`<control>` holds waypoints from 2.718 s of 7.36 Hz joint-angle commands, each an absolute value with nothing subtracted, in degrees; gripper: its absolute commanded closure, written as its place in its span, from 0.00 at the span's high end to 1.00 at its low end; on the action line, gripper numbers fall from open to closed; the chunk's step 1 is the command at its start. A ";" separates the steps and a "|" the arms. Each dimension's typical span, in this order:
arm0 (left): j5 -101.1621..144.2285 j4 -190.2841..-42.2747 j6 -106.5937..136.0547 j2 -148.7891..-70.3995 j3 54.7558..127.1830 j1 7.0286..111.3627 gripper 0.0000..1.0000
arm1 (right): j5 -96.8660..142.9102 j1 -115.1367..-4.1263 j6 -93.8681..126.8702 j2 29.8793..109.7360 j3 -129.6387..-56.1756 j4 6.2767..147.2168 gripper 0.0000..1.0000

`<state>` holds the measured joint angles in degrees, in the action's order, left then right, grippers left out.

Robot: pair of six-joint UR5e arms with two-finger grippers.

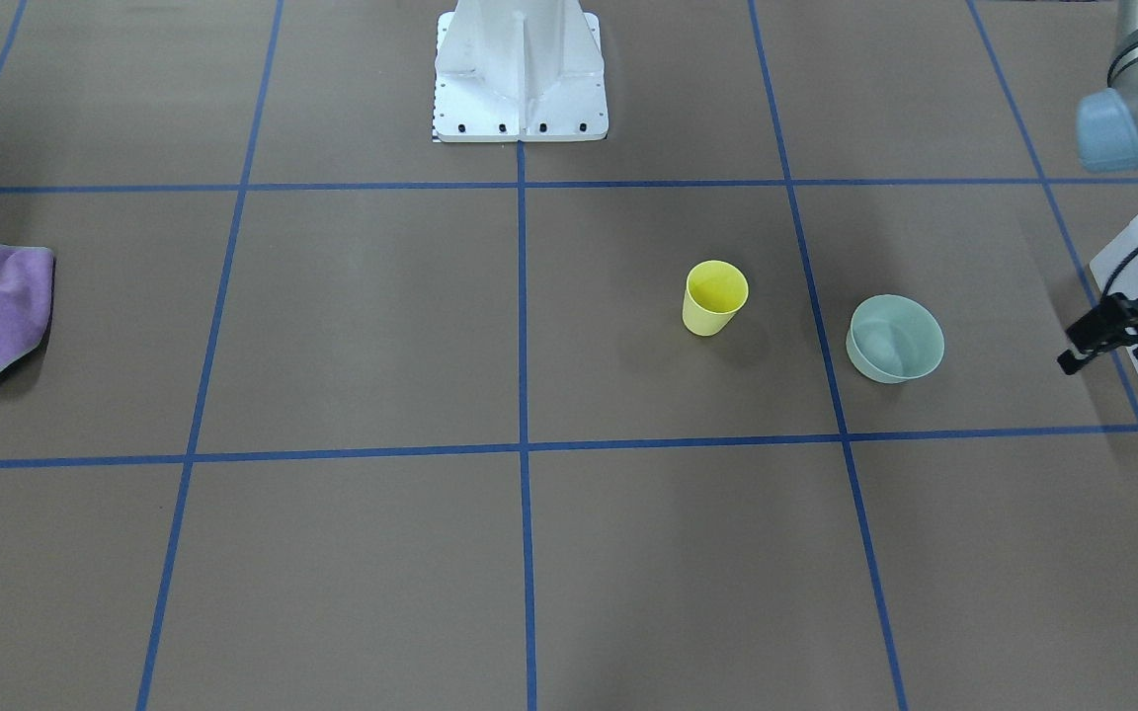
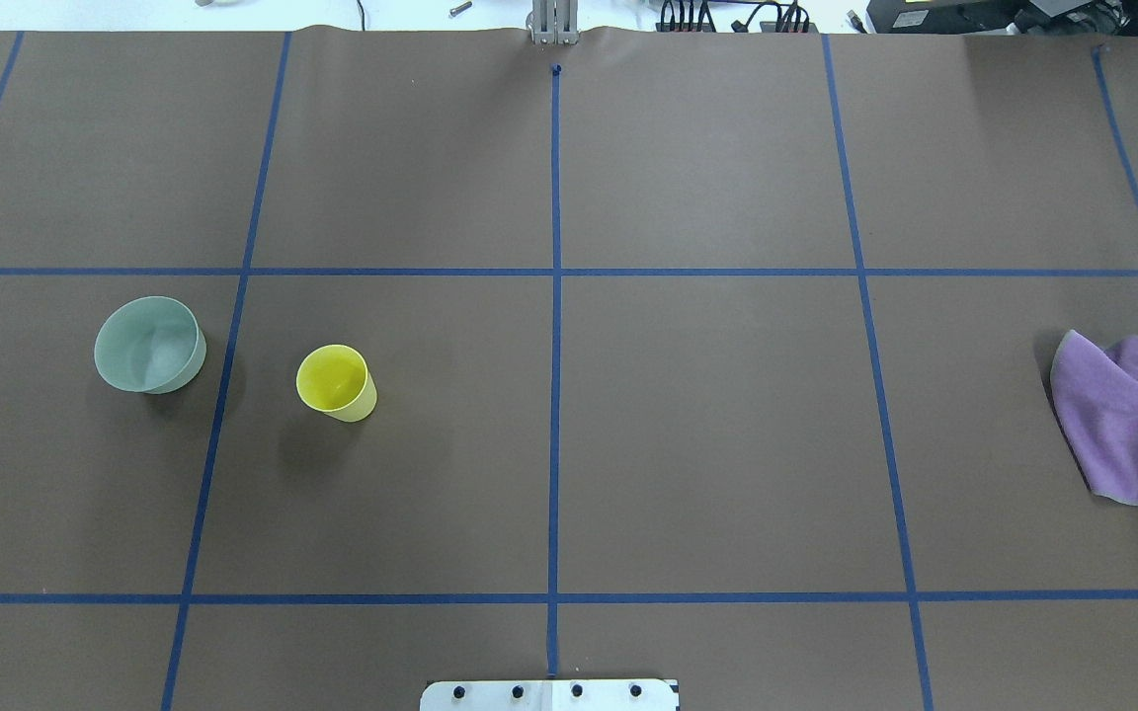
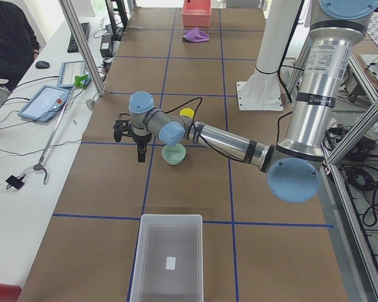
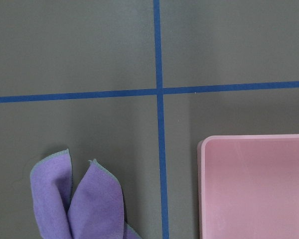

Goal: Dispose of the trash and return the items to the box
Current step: 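Reach the left gripper down to the rim of the pale green bowl, then grasp the green bowl rim with the left gripper and lift it away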

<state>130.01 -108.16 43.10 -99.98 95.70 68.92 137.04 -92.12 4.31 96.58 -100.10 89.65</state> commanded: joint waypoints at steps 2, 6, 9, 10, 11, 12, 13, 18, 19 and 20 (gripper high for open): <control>128.50 -118.03 53.95 -96.86 94.14 57.86 0.98 | 137.02 -92.11 4.31 96.68 -100.11 89.74 1.00; 127.35 -127.25 53.88 -96.24 86.06 55.02 0.97 | 137.02 -92.02 4.31 96.68 -99.93 89.91 1.00; 127.79 -127.27 54.93 -96.94 86.66 54.76 0.00 | 137.02 -92.02 4.31 96.68 -99.93 89.91 1.00; 127.88 -127.18 54.76 -96.94 86.66 54.76 0.00 | 137.02 -92.02 4.31 96.68 -99.93 89.83 1.00; 128.14 -127.00 54.84 -96.86 86.57 54.76 0.00 | 137.02 -91.93 4.31 96.68 -99.93 89.82 1.00; 131.97 -126.74 54.93 -96.42 87.44 55.19 0.00 | 137.02 -91.93 4.31 96.68 -99.93 89.82 1.00; 138.62 -126.48 54.84 -96.07 88.50 59.28 0.00 | 137.02 -91.93 4.31 96.68 -99.93 89.74 1.00; 146.87 -126.30 39.20 -90.38 87.37 82.74 0.00 | 137.20 -91.41 4.39 96.42 -100.11 89.21 1.00; 146.69 -124.73 30.24 -88.96 85.19 87.84 0.00 | 137.63 -90.88 4.39 96.42 -100.11 89.21 1.00; 146.78 -122.19 22.23 -87.47 83.60 91.63 0.00 | 137.64 -90.62 4.39 96.33 -100.19 89.21 1.00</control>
